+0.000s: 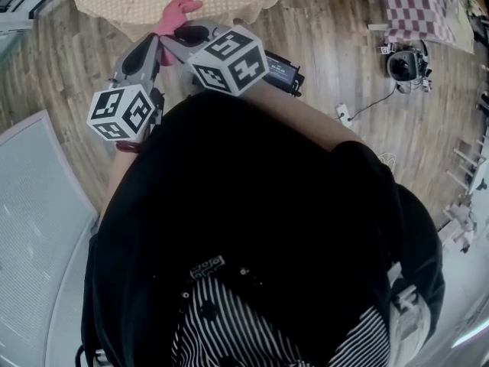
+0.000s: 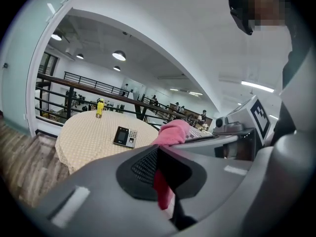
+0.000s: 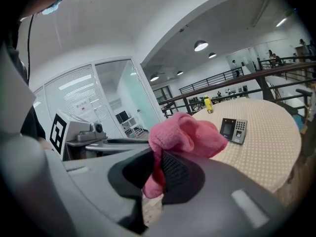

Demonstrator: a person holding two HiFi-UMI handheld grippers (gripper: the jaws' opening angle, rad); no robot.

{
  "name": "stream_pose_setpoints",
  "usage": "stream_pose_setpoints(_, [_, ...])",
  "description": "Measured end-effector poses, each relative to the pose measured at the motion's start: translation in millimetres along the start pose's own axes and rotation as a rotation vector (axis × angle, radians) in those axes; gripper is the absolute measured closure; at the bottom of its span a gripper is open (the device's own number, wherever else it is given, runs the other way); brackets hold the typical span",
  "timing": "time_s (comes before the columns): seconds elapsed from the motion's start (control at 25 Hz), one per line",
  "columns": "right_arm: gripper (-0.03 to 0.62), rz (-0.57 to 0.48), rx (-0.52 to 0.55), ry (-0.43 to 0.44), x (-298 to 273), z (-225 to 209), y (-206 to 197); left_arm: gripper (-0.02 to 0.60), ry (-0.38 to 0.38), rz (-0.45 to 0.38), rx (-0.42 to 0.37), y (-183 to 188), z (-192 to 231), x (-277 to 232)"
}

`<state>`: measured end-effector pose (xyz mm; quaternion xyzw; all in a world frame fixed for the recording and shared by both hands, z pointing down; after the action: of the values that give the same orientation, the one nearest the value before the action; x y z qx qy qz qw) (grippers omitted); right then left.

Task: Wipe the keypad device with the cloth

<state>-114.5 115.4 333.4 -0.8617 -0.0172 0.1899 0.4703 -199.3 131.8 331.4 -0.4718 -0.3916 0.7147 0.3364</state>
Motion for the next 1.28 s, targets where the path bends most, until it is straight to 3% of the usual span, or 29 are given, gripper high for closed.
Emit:
stream_pose_setpoints(0.32, [0.549,0.001,-0.014,0.037,1.4,-46.5,36.4,0.578,0.031,0.016,-0.009,33.2,-0.6,-46.9])
stream_pose_setpoints(0.68, [0.549,0.001,-0.064,0.070,10.3,-98.9,47.6,0.578,0.054,0.059,-0.005,42.5,-10.5,-98.1])
stream_pose_setpoints(1.04, [0.549,-0.025,-0.101,0.014,13.1,-131.7,54.6,0.578,-0.016,0.097,-0.038,50.9,-10.4,-136.1])
stream_pose_setpoints(1.28, [0.549,-0.060,-0.116,-0.094,17.1,-158.5,68.8,0.578,-0.141,0.106,-0.074,67.3,-9.1,-174.6])
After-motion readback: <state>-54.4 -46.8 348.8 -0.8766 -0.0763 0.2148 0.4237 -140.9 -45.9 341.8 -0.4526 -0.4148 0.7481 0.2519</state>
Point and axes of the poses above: the fingertips, and each gripper's own axes: x backward along the fingers, z to its left, y out of its top, the point moved 5 cm from there along x, backward along the fingers, and after that the axes turned 12 degrees about y, right-handed, at the moved point
